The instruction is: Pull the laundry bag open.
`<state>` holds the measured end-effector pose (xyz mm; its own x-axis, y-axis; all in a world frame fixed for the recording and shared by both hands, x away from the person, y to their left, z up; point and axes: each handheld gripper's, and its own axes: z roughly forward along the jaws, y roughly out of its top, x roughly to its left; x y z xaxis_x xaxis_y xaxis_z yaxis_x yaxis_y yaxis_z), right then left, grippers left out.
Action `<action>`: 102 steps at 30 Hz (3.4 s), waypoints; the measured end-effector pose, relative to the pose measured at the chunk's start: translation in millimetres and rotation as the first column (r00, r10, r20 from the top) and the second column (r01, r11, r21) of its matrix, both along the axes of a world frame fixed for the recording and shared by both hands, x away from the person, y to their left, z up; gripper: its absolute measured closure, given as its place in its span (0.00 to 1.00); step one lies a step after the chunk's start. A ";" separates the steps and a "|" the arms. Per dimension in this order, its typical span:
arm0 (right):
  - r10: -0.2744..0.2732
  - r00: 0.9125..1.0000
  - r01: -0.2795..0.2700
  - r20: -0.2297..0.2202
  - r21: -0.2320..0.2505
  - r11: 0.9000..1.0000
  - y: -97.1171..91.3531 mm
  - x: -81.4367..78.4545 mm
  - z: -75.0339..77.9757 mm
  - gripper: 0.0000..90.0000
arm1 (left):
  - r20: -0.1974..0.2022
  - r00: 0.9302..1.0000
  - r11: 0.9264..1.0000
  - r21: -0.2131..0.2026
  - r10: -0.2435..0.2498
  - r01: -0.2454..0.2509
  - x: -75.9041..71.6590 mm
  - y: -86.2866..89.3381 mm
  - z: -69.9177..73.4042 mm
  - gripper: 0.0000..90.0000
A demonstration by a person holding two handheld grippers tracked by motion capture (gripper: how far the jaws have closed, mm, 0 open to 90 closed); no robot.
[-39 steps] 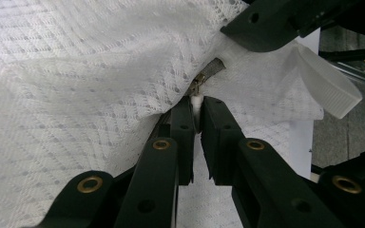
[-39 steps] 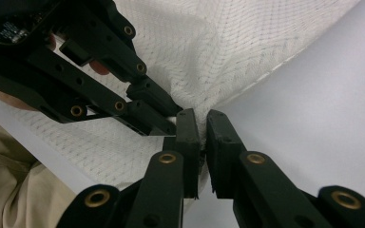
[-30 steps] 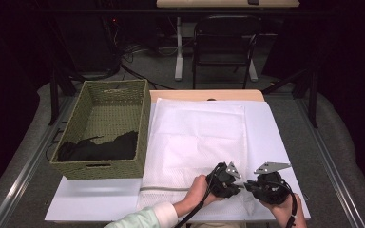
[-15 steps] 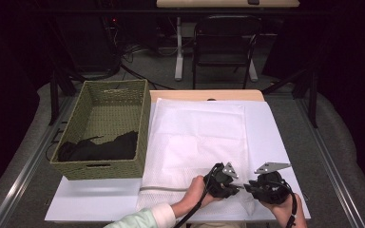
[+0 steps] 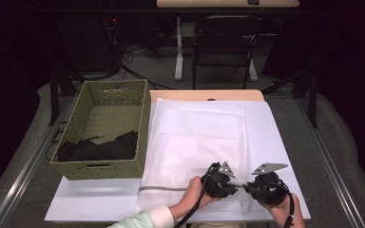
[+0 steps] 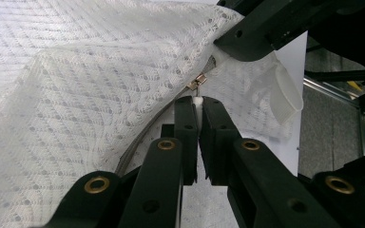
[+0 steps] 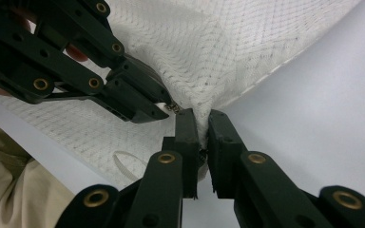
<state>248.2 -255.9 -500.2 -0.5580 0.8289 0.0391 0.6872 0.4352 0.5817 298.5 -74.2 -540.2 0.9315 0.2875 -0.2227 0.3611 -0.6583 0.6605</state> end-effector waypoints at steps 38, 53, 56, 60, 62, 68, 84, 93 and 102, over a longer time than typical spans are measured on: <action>0.000 1.000 0.000 0.018 0.009 1.000 1.1 -3.0 1.1 0.95 | -0.035 0.998 0.999 -0.020 0.045 -0.046 1.1 1.8 0.1 0.96; -0.035 0.999 0.035 0.028 -0.009 0.999 -4.2 -3.3 0.7 0.95 | -0.044 0.993 0.994 0.013 0.106 -0.105 12.0 14.8 -5.8 0.97; -0.035 0.999 0.035 0.028 -0.009 0.999 -4.2 -3.3 0.7 0.95 | -0.060 0.993 0.995 0.016 0.097 -0.097 11.9 25.1 -5.5 0.97; -0.026 0.999 0.027 0.026 -0.039 0.999 -3.8 -2.3 -1.9 0.95 | -0.067 0.994 0.996 0.018 0.089 -0.088 10.6 28.2 -5.4 0.96; -0.027 0.999 0.028 0.027 -0.038 0.999 -3.9 -2.3 -2.2 0.95 | -0.064 0.994 0.996 0.016 0.088 -0.087 9.0 30.5 -5.4 0.96; -0.030 0.999 0.031 0.023 -0.039 0.999 -4.3 -1.9 -2.6 0.95 | -0.078 0.992 0.995 0.024 0.097 -0.096 8.0 42.9 -2.8 0.96; -0.034 0.999 0.035 0.020 -0.048 0.998 -6.1 -0.9 -4.0 0.94 | -0.082 0.991 0.994 0.056 0.101 -0.097 5.5 66.4 -1.3 0.96; -0.032 0.999 0.033 0.013 -0.051 0.998 -5.9 -1.1 -4.2 0.94 | -0.099 0.990 0.994 0.056 0.104 -0.098 5.0 80.7 -0.4 0.96; -0.023 1.000 0.024 0.019 -0.051 0.998 -6.1 -1.0 -4.1 0.94 | -0.104 0.988 0.992 0.063 0.113 -0.107 1.4 93.8 -1.3 0.96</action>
